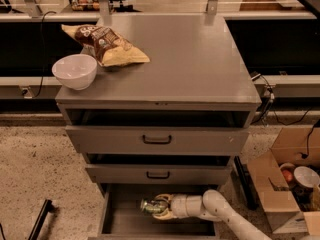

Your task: Pick green can from bottom drawer and place on counter

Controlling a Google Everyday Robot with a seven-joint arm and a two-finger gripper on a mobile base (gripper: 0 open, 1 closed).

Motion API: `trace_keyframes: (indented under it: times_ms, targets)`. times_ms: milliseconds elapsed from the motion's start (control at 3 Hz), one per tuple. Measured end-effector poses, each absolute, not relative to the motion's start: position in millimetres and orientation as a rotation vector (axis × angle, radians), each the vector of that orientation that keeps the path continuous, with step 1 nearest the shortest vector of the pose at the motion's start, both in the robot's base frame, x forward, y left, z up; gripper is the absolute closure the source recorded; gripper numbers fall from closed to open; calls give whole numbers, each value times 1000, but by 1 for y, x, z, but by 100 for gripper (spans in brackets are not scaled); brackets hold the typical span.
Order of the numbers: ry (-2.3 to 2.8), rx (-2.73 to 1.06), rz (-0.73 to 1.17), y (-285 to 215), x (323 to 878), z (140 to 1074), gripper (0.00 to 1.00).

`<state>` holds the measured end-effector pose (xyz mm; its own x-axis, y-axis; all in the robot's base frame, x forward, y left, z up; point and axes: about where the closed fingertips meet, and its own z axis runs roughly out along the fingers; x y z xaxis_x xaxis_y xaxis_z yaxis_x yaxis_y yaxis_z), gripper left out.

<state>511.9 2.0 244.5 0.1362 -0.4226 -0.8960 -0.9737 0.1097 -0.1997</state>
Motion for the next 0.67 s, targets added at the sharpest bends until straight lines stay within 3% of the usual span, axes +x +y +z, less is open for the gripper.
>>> trace_keyframes:
  times_ms: [667]
  targets:
    - [1319, -1550, 602, -21, 468, 385, 100]
